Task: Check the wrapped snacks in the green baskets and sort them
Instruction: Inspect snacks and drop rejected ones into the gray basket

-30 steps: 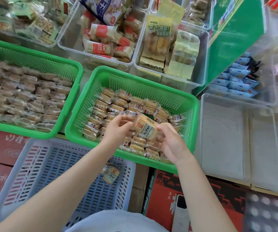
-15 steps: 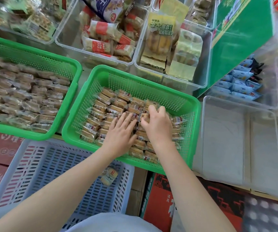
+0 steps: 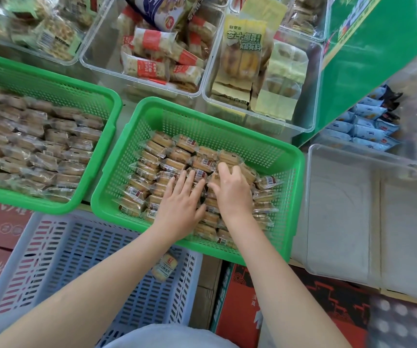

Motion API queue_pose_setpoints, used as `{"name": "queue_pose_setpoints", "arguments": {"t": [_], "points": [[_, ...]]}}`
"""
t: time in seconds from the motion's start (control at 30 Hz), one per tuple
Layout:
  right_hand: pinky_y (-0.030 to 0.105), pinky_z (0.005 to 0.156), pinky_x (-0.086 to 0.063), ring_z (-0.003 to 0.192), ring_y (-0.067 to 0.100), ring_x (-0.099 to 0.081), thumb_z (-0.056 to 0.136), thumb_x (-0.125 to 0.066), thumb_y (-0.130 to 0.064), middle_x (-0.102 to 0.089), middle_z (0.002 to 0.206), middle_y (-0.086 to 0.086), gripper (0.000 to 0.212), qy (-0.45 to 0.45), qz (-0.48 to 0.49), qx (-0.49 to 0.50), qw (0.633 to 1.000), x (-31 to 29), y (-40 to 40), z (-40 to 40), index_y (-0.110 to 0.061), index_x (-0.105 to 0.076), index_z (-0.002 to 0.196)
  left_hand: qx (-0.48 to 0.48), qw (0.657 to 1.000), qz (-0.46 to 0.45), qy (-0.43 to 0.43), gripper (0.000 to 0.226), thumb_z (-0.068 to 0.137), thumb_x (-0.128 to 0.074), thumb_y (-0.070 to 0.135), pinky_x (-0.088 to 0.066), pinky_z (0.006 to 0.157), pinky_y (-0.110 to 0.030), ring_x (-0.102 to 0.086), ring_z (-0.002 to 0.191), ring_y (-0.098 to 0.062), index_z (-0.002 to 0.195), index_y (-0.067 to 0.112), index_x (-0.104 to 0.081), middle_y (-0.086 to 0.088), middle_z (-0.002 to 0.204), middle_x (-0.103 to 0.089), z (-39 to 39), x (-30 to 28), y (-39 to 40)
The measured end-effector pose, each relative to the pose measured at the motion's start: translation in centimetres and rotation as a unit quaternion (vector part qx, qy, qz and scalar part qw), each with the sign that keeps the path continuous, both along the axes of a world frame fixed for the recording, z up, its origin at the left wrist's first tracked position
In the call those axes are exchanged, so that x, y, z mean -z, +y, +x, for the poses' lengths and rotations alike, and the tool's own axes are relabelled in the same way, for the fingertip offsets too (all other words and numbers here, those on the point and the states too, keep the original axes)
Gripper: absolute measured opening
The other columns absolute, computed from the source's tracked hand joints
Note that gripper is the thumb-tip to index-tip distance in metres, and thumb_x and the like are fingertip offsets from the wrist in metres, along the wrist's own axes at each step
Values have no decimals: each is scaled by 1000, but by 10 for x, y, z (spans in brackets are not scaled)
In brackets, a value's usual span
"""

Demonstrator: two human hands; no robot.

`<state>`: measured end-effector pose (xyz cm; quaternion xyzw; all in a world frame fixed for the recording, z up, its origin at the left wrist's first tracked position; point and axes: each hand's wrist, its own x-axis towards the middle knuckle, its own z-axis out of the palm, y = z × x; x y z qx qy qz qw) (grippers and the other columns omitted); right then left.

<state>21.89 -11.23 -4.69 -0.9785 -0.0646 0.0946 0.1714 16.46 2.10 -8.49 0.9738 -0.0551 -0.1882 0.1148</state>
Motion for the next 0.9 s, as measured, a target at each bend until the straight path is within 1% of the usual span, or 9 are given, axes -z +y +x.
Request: {"name": "queue_pose_setpoints", "arguments": {"t": [0.07, 0.13, 0.17, 0.2, 0.3, 0.4, 0.53, 0.7, 0.9], "points": [[44, 75, -53, 93, 31, -56, 91, -71, -26, -58, 101, 14, 24, -25, -16, -10, 1000, 11, -6, -3, -7, -63, 103, -3, 1000, -3, -7, 67, 106, -26, 51, 4, 126, -46, 8, 157, -26, 163, 22, -5, -9, 170, 2, 0, -1, 0], [45, 77, -53, 96, 33, -57, 89, -72, -28, -61, 104, 16, 21, -65, -52, -8, 996, 19, -11, -7, -7, -70, 91, -7, 1000, -6, -28, 65, 106, -28, 50, -1, 125, -46, 3, 157, -25, 162, 22, -11, -8, 170, -5, 1, -3, -1], [45, 79, -52, 97, 33, -56, 91, -70, -28, -62, 105, 17, 21, -77, -50, -2, 996, 20, -12, -7, -7, -72, 90, -8, 999, -9, -44, 64, 106, -29, 49, -4, 124, -46, 0, 157, -25, 162, 23, -15, -7, 170, -9, 2, -5, -3], [45, 78, -52, 96, 32, -56, 92, -67, -25, -61, 104, 16, 20, -85, -32, 3, 996, 20, -13, -7, -6, -72, 90, -6, 998, -13, -54, 63, 106, -30, 48, -5, 124, -45, 0, 157, -25, 162, 24, -17, -6, 170, -9, 4, -6, -5], [43, 77, -52, 91, 29, -54, 92, -63, -9, -59, 96, 13, 10, -104, 40, 29, 993, 17, -16, 6, -2, -69, 94, 16, 999, -13, -45, 62, 105, -22, 52, 4, 124, -47, 12, 156, -24, 162, 31, -9, -3, 170, 3, 18, -9, -10], [44, 80, -50, 93, 32, -55, 89, -63, -1, -61, 97, 15, 6, -104, 38, 27, 993, 20, -21, 22, 0, -67, 94, 57, 998, 14, -28, 63, 101, -15, 58, 5, 125, -53, 17, 155, -28, 160, 39, -4, -4, 169, 12, 32, -6, -11], [44, 79, -48, 95, 33, -53, 86, -68, -2, -59, 97, 14, 5, -70, -16, -8, 997, 28, -25, 33, -1, -68, 91, 85, 996, 24, -7, 61, 102, -17, 64, 10, 123, -55, 17, 155, -27, 159, 45, -5, -4, 169, 14, 38, 2, -6], [42, 70, -47, 91, 35, -54, 84, -66, 4, -58, 95, 16, 6, -77, -34, -10, 996, 30, -20, 33, 1, -64, 88, 84, 996, 27, -8, 62, 102, -18, 64, 10, 123, -55, 17, 155, -26, 159, 45, -7, -4, 169, 13, 37, 5, -5], [43, 80, -47, 100, 35, -51, 86, -66, -8, -58, 105, 18, 19, -52, -32, -19, 998, 23, -19, 32, 1, -61, 101, 82, 996, 36, 5, 62, 102, -17, 64, 6, 124, -56, 16, 155, -26, 160, 43, -6, -5, 169, 12, 37, 1, -8]]}}
